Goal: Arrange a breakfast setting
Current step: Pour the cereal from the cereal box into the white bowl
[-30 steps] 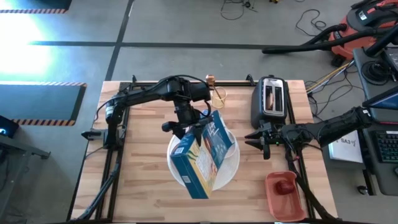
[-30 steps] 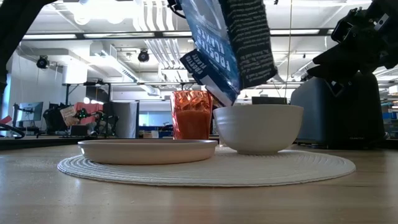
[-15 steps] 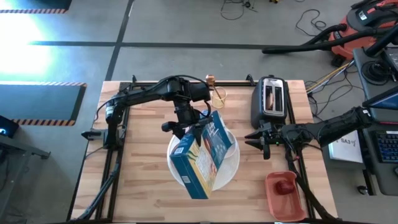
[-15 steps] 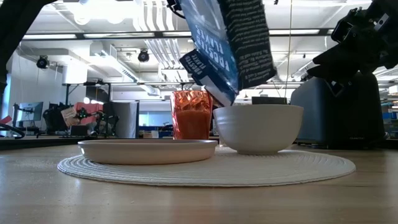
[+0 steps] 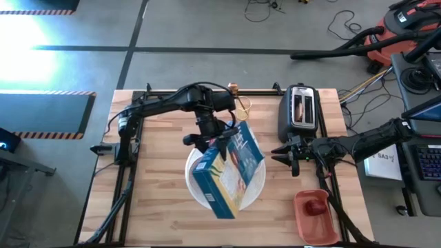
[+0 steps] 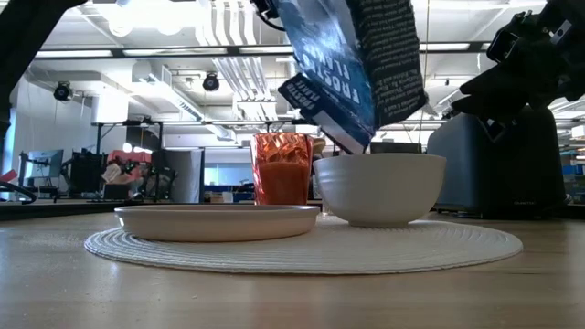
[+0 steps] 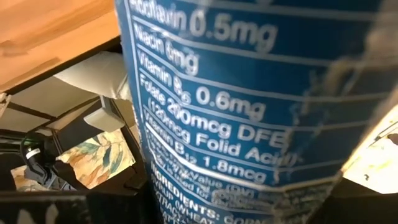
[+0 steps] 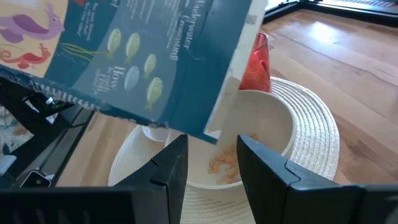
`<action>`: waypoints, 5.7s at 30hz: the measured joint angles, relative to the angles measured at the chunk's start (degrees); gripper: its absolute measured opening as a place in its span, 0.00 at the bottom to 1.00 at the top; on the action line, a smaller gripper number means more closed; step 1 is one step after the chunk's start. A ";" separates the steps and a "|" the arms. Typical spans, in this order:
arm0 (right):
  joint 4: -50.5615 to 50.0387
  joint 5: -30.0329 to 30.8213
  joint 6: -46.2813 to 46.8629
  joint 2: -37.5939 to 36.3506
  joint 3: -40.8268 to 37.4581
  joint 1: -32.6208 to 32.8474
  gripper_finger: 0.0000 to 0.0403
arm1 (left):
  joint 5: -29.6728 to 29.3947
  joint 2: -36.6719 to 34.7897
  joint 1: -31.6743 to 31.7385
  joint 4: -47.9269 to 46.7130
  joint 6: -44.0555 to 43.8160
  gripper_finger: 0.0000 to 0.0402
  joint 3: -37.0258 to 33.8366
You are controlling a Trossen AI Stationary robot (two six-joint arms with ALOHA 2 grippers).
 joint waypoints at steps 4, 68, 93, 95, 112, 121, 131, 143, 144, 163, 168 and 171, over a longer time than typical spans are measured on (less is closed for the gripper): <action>0.00 0.00 0.00 0.01 0.00 0.01 0.32 | 0.04 0.06 0.53 0.38 -0.08 0.51 -0.01; 0.00 0.01 0.00 0.01 0.00 0.01 0.32 | -8.71 0.06 -2.05 -8.46 19.07 0.51 -0.01; 0.00 0.00 0.00 0.02 0.00 0.02 0.32 | -13.14 -1.12 -3.95 -8.48 20.04 0.42 -0.03; 0.00 0.02 0.00 0.02 0.00 0.00 0.32 | -13.16 -1.12 -3.97 -8.46 19.53 0.42 -0.04; 0.00 0.02 0.00 0.00 0.00 0.00 0.32 | -9.31 -2.34 -4.15 -8.46 12.06 0.41 -0.10; 0.00 0.00 0.00 0.00 0.00 0.01 0.32 | -9.85 -3.26 -3.49 -8.46 8.44 0.39 -0.10; 0.00 0.01 0.00 0.00 0.00 0.00 0.32 | -12.68 -3.26 -4.12 -8.46 13.29 0.36 -0.45; 0.00 0.01 0.00 0.00 0.00 0.00 0.32 | -21.70 -3.74 -8.87 -8.47 15.84 0.36 -0.54; 0.00 0.02 0.00 0.00 0.00 0.00 0.32 | -22.56 -4.01 -9.30 -8.46 15.84 0.36 -0.54; 0.00 0.02 0.00 0.00 0.00 0.00 0.32 | -45.88 -10.87 -23.21 -8.52 10.64 0.36 -3.65; -0.01 0.01 0.00 0.02 0.00 0.02 0.32 | -52.95 -14.04 -29.49 -8.36 4.13 0.36 -8.10; 0.00 0.01 0.00 0.01 0.00 0.01 0.32 | -57.98 -16.63 -33.40 -8.47 -0.68 0.36 -11.70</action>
